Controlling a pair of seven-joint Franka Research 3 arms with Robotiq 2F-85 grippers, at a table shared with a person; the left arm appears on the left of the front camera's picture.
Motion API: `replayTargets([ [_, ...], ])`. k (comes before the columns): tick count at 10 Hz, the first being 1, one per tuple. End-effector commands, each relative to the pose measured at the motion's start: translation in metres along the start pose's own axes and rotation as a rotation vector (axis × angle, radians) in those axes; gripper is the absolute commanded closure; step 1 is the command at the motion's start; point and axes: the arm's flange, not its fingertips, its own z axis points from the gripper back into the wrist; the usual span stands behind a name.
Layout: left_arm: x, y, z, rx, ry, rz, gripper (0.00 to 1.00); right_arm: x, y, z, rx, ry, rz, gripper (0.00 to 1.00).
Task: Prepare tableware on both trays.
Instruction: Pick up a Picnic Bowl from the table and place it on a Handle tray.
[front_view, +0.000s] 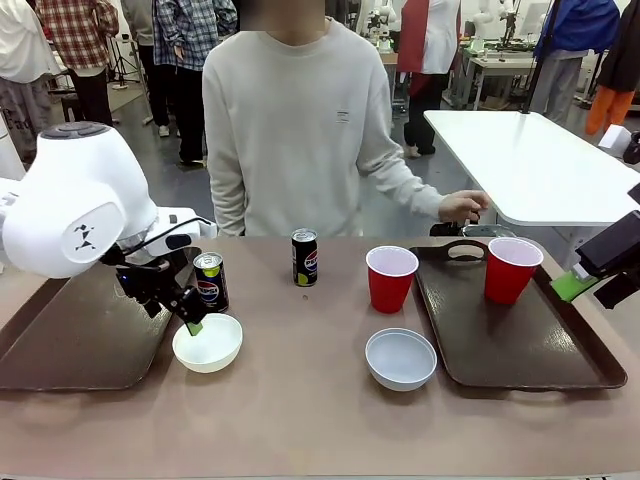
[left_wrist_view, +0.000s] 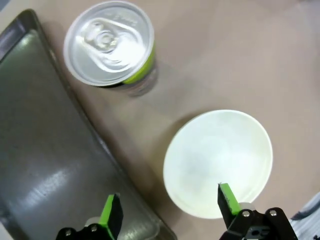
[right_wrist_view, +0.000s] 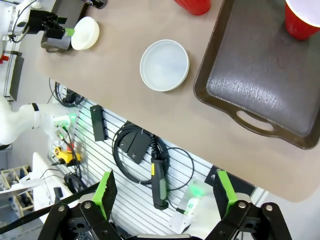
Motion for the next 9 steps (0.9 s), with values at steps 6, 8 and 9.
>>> replayTargets([
  [6,0.013,-0.009,-0.031,0.013,0.009,0.047,1.00,0.000,-0.001,-0.001,-0.014,-0.001,-0.007,0.00],
  [8,0.015,-0.006,-0.028,0.006,0.013,0.062,0.81,0.000,-0.001,-0.001,-0.014,-0.001,-0.007,0.00],
  [9,0.016,-0.004,-0.026,0.014,0.013,0.074,0.90,0.000,-0.001,-0.001,-0.014,-0.001,-0.007,0.00],
])
